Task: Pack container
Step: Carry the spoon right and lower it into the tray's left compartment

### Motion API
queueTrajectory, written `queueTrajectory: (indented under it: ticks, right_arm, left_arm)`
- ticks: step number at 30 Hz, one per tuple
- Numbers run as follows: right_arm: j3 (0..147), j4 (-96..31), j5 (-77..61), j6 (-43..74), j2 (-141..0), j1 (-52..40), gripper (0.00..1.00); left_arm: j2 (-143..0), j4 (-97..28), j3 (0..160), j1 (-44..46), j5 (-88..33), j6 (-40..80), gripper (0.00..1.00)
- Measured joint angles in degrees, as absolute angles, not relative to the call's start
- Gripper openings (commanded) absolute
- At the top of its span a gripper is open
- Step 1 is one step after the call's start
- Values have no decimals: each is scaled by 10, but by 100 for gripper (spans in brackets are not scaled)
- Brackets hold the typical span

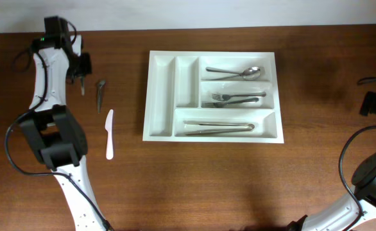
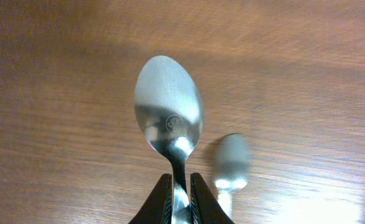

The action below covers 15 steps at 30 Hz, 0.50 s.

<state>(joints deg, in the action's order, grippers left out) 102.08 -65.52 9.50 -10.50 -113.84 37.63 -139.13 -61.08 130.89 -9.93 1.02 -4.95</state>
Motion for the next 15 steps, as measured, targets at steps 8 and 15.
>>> queueTrajectory:
  ticks: [8,15]
  right_arm:
    - [1021,-655,95,-105,-1138,376,99]
    - [1021,-655,95,-105,-1138,376,99]
  left_arm:
    - [-1391,-682,1411,-40,-34,-47,6]
    - [-1391,-735,1423,12,-92,-11,6]
